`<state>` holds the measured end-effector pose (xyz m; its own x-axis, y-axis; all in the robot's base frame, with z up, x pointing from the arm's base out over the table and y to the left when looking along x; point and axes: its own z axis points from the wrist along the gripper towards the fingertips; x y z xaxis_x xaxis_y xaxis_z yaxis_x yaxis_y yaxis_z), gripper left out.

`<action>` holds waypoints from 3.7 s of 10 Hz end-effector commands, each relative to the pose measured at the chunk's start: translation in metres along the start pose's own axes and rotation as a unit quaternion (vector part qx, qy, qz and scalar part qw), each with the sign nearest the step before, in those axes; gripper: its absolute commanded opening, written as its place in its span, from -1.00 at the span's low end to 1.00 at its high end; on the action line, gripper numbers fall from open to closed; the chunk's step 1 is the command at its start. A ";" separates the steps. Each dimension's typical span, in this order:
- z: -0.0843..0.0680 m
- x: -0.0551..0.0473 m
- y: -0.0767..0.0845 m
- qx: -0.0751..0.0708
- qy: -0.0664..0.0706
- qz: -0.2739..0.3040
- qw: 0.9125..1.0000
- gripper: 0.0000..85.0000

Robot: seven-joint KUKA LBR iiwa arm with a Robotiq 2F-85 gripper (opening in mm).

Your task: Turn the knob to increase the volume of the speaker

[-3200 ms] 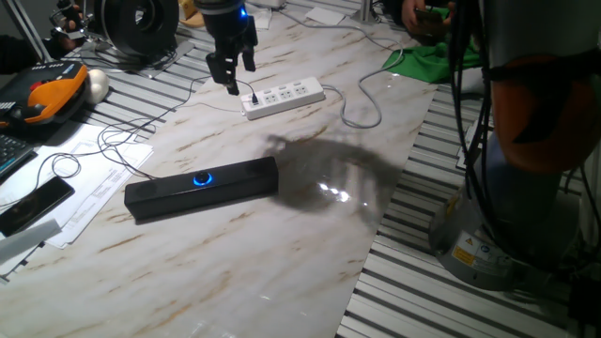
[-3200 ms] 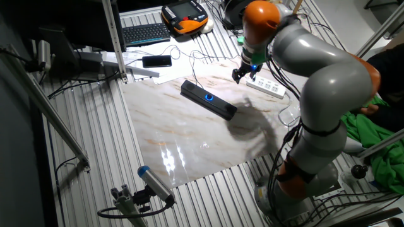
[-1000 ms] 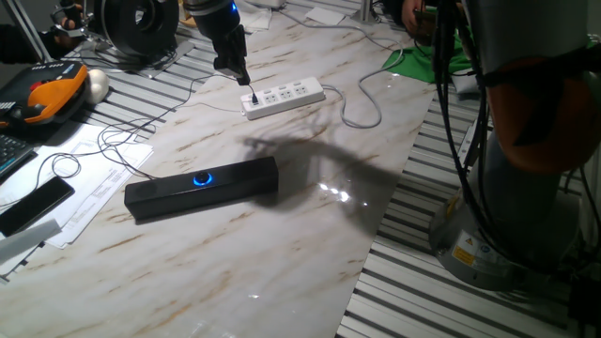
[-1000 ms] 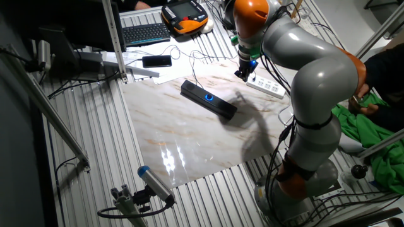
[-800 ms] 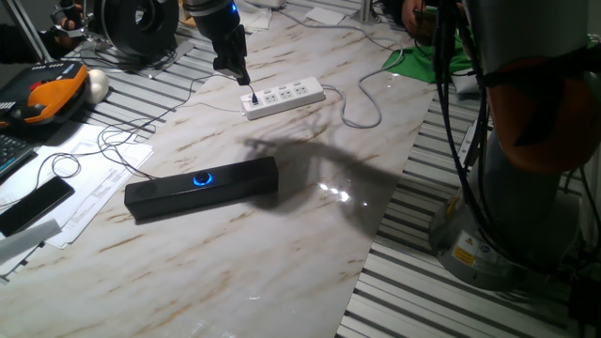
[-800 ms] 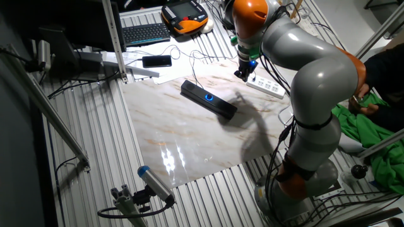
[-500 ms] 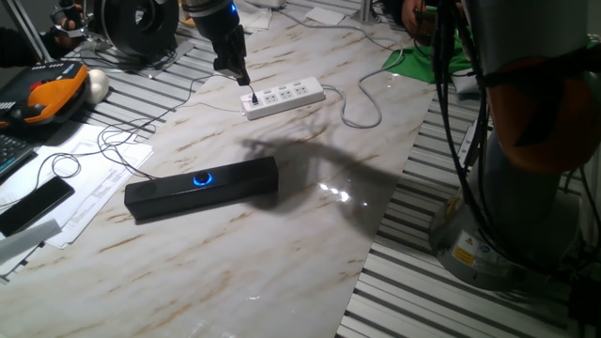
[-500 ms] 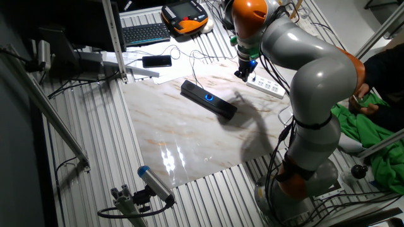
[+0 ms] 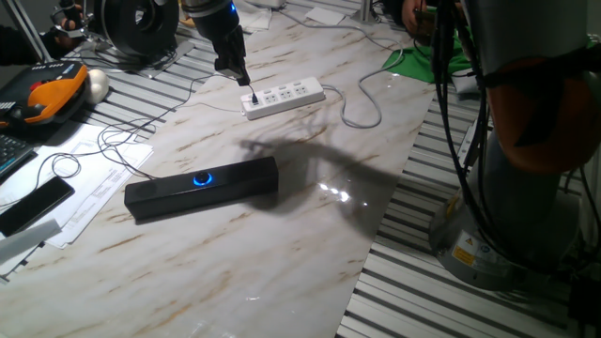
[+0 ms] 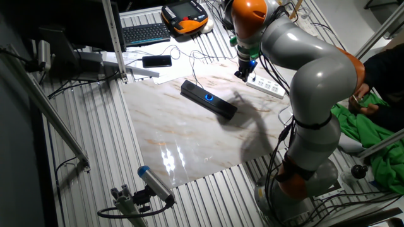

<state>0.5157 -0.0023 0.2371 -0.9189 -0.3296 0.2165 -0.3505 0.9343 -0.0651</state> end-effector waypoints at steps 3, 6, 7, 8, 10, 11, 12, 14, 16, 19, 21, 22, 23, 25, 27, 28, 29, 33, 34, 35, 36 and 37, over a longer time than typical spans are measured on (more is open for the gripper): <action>0.000 0.000 0.001 0.004 0.003 -0.009 1.000 -1.00; 0.000 0.000 0.001 0.005 0.004 0.000 1.000 -1.00; 0.000 0.000 0.001 0.004 0.004 -0.001 1.000 -1.00; 0.000 0.000 0.001 0.003 0.004 0.000 1.000 -1.00; 0.000 0.000 0.001 -0.012 -0.022 0.036 0.999 -1.00; 0.000 0.000 0.001 -0.011 -0.044 0.061 0.997 -1.00; 0.000 0.000 0.001 -0.008 -0.048 0.078 0.996 -1.00; 0.000 0.000 0.001 -0.003 -0.028 0.098 0.995 -1.00; 0.000 0.000 0.001 -0.028 -0.028 0.106 0.994 -1.00; 0.000 0.000 0.001 -0.025 -0.017 0.116 0.993 -1.00; 0.000 0.000 0.001 -0.029 -0.011 0.106 0.994 -1.00; 0.000 0.000 0.001 -0.036 -0.003 0.104 0.994 -1.00; 0.000 0.000 0.001 -0.031 -0.003 0.102 0.994 -1.00; 0.000 0.000 0.001 -0.037 0.006 0.117 0.992 -0.60; -0.002 -0.003 0.006 -0.026 0.007 0.107 0.994 -0.20; -0.004 -0.011 0.020 -0.023 0.007 0.105 0.994 -0.20; -0.001 -0.016 0.035 -0.024 0.005 0.106 0.994 -0.20; 0.032 -0.034 0.085 -0.043 -0.005 0.115 0.992 -0.20; 0.037 -0.038 0.092 -0.045 -0.007 0.115 0.992 -0.20; 0.044 -0.043 0.097 -0.057 -0.014 0.112 0.992 -0.20; 0.052 -0.047 0.098 -0.063 -0.020 0.110 0.992 -0.20; 0.057 -0.048 0.097 -0.062 -0.025 0.110 0.992 -0.20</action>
<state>0.5150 0.0969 0.1649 -0.9791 -0.1203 0.1640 -0.1194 0.9927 0.0153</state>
